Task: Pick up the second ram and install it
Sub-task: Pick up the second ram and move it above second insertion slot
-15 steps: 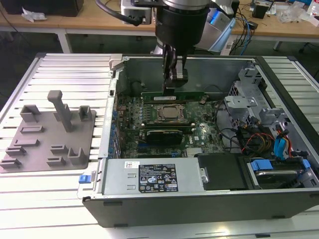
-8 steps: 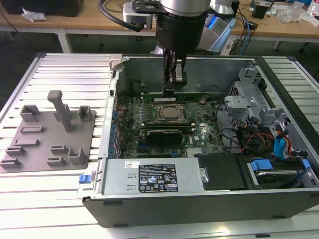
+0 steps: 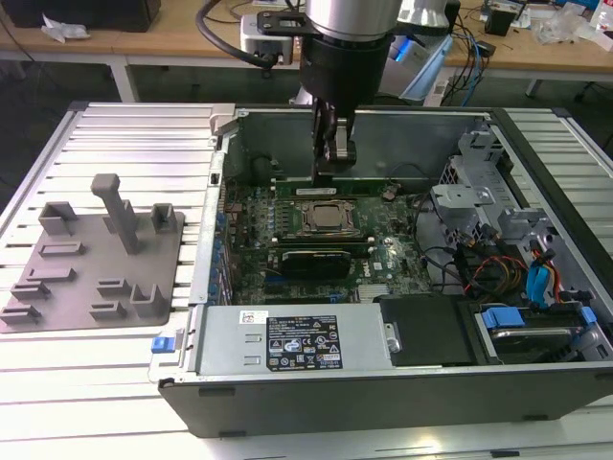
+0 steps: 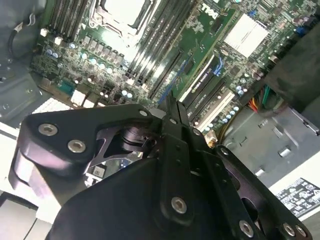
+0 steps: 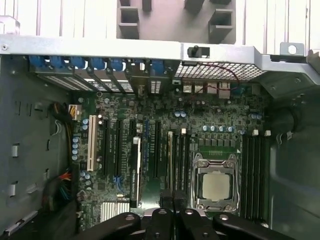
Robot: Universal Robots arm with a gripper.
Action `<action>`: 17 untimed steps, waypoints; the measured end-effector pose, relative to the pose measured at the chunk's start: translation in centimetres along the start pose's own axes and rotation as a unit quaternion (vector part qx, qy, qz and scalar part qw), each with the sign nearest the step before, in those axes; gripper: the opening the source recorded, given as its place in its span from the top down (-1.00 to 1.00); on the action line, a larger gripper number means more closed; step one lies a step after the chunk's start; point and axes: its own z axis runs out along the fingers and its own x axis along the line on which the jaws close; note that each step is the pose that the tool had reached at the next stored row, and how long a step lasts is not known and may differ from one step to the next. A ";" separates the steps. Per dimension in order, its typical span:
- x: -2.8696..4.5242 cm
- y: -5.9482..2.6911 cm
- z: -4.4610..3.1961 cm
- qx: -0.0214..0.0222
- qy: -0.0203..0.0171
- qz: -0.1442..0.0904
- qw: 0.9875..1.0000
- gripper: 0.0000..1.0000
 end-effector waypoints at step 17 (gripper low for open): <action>-3.94 -0.29 3.16 0.000 0.000 0.000 1.000 0.81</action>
